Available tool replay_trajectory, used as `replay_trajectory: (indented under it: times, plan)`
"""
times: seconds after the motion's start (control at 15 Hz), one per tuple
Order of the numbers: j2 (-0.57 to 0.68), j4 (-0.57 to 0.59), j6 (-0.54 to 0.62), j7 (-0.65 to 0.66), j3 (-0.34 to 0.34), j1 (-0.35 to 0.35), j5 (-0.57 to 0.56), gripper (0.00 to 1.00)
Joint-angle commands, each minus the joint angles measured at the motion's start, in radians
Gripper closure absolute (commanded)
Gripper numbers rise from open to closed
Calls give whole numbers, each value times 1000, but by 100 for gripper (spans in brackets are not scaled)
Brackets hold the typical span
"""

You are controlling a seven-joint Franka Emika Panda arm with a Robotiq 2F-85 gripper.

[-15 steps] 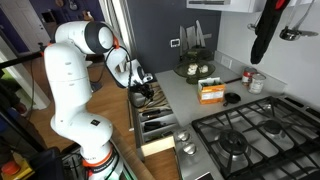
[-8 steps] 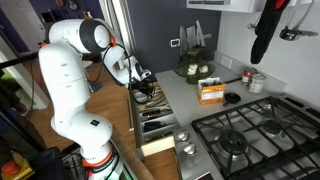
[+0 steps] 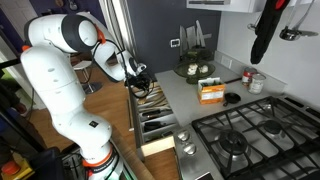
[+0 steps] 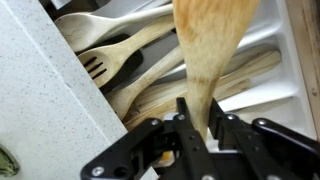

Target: Open the top drawer to the left, remove it cooking stick and put it on the cupboard

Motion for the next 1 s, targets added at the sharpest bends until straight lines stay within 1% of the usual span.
replay_trajectory:
  times: [0.0,0.27,0.33,0.4,0.47,0.6,0.8,0.93]
  plan:
    - [-20,-7,-2,-3,45,-47,3,77]
    - [-51,-25,-1,-6,52,-59,5,77]
    - [-51,-26,-1,-6,52,-59,5,94]
    - [-66,-17,-34,33,53,-68,-29,94]
    - [-75,-11,-45,47,55,-78,-36,94]
    - [-89,17,-99,75,55,-103,-105,94]
    - [-70,88,-181,49,55,-136,-256,94]
    - [-45,126,-199,30,52,-149,-332,94]
